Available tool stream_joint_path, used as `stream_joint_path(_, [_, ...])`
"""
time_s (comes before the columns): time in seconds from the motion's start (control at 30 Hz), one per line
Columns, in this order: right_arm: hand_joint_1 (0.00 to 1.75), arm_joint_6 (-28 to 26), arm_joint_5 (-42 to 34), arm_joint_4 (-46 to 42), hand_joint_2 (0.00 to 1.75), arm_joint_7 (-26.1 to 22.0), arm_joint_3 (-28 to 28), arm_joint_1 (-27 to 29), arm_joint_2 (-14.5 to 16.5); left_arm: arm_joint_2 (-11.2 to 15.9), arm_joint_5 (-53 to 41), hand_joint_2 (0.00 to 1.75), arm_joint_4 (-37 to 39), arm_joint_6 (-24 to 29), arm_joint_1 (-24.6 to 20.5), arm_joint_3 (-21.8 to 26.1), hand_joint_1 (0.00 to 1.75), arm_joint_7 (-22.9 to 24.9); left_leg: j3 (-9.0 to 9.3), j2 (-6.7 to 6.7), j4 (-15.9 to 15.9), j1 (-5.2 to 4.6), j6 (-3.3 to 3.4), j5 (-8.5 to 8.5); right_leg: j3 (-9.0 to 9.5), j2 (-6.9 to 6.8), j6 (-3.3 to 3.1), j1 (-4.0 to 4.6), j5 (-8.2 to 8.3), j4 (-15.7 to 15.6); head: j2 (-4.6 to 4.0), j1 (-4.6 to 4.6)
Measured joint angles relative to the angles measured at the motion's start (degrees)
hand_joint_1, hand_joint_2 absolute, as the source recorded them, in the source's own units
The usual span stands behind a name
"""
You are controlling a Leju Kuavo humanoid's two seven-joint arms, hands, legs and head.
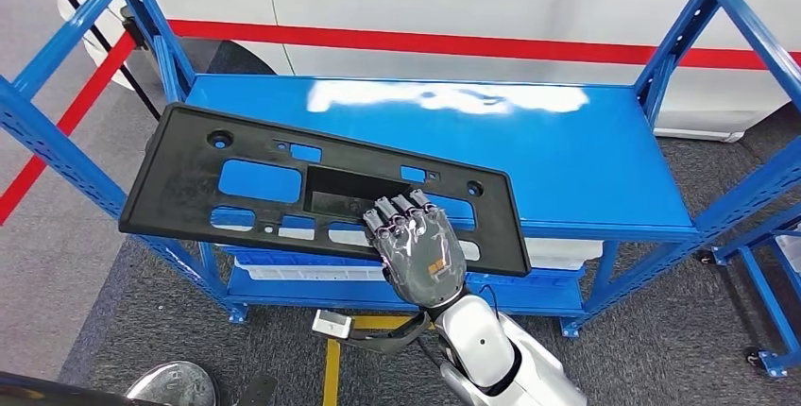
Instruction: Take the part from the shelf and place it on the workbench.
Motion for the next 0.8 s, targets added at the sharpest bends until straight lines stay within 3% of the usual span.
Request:
stream_joint_path(0.1, [1.75,0.00,-0.16,-0.18,1.75,-0.05,0.00,-0.02,0.00,-0.03,0.02,1.75,0.00,0.07,0.08,0.00,0.00,0.00,-0.49,-0.03,0.08,-0.11,-1.06,0.63,0.18,0.06,-0.93,0.24,0.71,-1.54,0.00,0.00])
stream_joint_path(0.17, [1.75,0.01,-0.31,-0.32,1.75,-0.06,0.00,-0.04,0.03,-0.04,0.03,1.75,0.00,0.13,0.15,0.00,0.00,0.00,-1.06,-0.12,0.95,-0.04,-1.72,-0.31,-0.15,-0.05,-1.77,-0.01,1.47,-1.96,0.01,-0.04])
stream_joint_path(0.23, [1.75,0.02,-0.46,-0.41,1.75,-0.07,0.00,-0.06,0.10,-0.04,0.04,1.75,0.00,0.17,0.17,0.00,0.00,0.00,-2.89,-0.18,5.59,0.15,-2.32,-4.08,-0.77,-0.21,-2.43,-0.25,2.23,-2.23,0.00,-0.12])
stream_joint_path(0.3, [1.75,0.02,-0.58,-0.42,1.75,-0.07,0.00,0.06,0.12,-0.04,0.04,1.75,0.00,0.19,0.21,0.00,0.00,0.02,-5.30,-0.16,12.85,0.37,-2.84,-8.19,-1.67,-0.29,-2.62,-0.20,2.83,-2.16,0.00,-0.14])
stream_joint_path(0.33, [1.75,0.02,-0.62,-0.42,1.75,-0.07,0.00,0.13,0.11,-0.04,0.04,1.75,0.00,0.19,0.24,0.00,0.00,0.03,-5.77,-0.16,15.10,0.45,-2.99,-9.07,-2.12,-0.31,-2.59,-0.17,3.12,-2.09,0.00,-0.14])
stream_joint_path(0.37, [1.75,0.02,-0.65,-0.42,1.75,-0.07,0.00,0.19,0.11,-0.04,0.04,1.75,0.00,0.19,0.27,0.00,0.00,0.05,-5.16,-0.16,15.18,0.50,-3.03,-8.84,-2.52,-0.31,-2.51,-0.17,3.37,-1.99,0.01,-0.15])
stream_joint_path(0.4, [1.75,0.02,-0.65,-0.42,1.75,-0.07,0.00,0.22,0.11,-0.04,0.04,1.75,0.00,0.19,0.29,0.00,0.00,0.07,-3.41,-0.15,12.97,0.53,-2.99,-7.68,-2.84,-0.29,-2.40,-0.17,3.59,-1.89,0.01,-0.15])
stream_joint_path(0.47, [1.75,0.02,-0.66,-0.48,1.75,-0.07,0.00,0.21,0.12,-0.04,0.04,1.75,0.00,0.19,0.21,0.00,0.00,0.09,1.76,-0.18,4.81,0.48,-2.61,-4.92,-3.23,-0.26,-2.04,-0.11,3.93,-1.66,0.01,-0.15])
stream_joint_path(0.53, [1.75,0.00,-0.68,-0.58,1.75,-0.05,0.00,0.19,0.13,-0.04,0.04,1.75,0.00,0.19,0.13,0.00,0.00,0.08,4.54,-0.26,-0.32,0.23,-2.10,-3.77,-3.54,-0.26,-1.45,0.01,4.35,-1.50,0.01,-0.14])
stream_joint_path(0.63, [1.75,-0.03,-0.80,-0.75,1.75,-0.11,0.00,0.20,0.13,-0.04,0.05,1.75,0.00,0.19,0.27,0.02,0.00,0.09,4.32,-0.25,-1.08,0.12,-1.21,-3.03,-3.81,-0.24,-0.37,0.02,5.05,-1.67,0.00,-0.13])
stream_joint_path(0.67, [1.75,-0.03,-0.84,-0.80,1.75,-0.14,-0.01,0.19,0.12,-0.05,0.07,1.75,0.00,0.19,0.27,0.02,0.00,0.09,4.17,-0.16,-1.32,0.25,-0.82,-2.57,-4.02,-0.19,-0.06,0.01,4.62,-1.35,-0.01,-0.12])
stream_joint_path(0.73, [1.75,-0.06,-0.91,-0.86,1.75,-0.18,-0.02,0.18,0.11,-0.09,0.08,1.75,0.00,0.19,0.14,0.01,0.00,0.09,3.52,0.03,-1.68,0.51,-0.05,-1.61,-5.64,-0.08,0.38,-0.03,1.25,2.55,0.00,-0.08])
stream_joint_path(0.8, [1.75,-0.08,-0.98,-0.90,1.75,-0.22,-0.02,0.23,0.08,-0.10,0.08,1.75,0.00,0.19,0.10,0.00,0.00,0.09,2.39,0.09,-1.43,0.40,0.29,-0.99,-8.28,-0.06,0.65,-0.07,-3.33,9.83,0.01,-0.07])
